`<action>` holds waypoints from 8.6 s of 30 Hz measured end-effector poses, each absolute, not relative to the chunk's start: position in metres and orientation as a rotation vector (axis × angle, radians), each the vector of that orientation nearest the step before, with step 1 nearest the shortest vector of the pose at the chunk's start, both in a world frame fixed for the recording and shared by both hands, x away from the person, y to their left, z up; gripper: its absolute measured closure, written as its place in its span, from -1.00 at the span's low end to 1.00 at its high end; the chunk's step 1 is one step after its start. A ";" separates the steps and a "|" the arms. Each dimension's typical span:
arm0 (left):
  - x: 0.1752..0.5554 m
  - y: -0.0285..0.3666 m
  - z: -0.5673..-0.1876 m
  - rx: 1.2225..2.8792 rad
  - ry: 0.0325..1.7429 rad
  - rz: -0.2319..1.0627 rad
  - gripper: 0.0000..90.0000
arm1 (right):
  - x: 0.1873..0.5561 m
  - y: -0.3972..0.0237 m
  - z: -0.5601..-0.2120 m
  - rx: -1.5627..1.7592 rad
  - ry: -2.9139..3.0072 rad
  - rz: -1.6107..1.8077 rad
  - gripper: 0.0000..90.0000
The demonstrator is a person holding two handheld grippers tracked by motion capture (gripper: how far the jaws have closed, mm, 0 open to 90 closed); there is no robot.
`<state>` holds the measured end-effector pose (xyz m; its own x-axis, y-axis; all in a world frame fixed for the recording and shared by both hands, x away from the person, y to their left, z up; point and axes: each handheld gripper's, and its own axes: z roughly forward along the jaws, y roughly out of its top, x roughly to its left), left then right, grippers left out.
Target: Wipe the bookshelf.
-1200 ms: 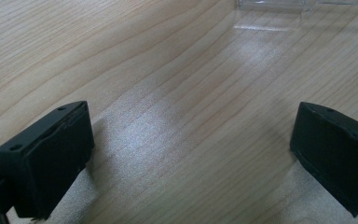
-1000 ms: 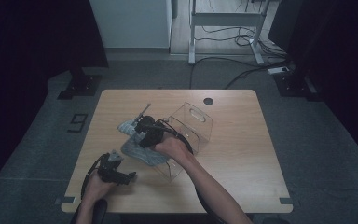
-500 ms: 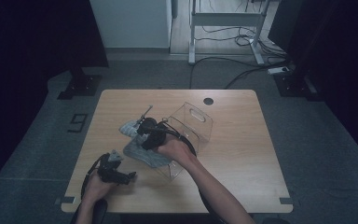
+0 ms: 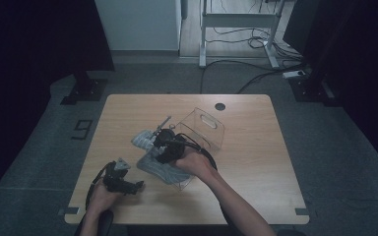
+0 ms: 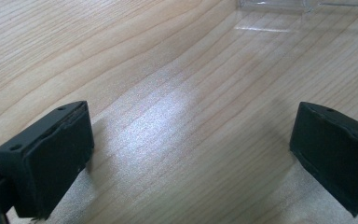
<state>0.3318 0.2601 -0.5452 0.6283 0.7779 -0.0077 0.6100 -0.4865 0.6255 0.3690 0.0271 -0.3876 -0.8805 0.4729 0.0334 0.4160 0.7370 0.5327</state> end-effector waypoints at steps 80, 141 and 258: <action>0.332 0.260 -0.545 2.254 1.085 0.374 -1.00 | 0.327 -0.042 -0.504 0.879 2.884 0.923 0.45; 0.334 0.262 -0.549 2.233 1.031 0.382 -1.00 | 0.303 -0.178 -0.395 0.984 2.625 0.941 0.54; 0.349 0.200 -0.511 2.159 0.913 0.417 -0.98 | 0.441 -0.194 -0.464 1.082 2.499 1.109 0.14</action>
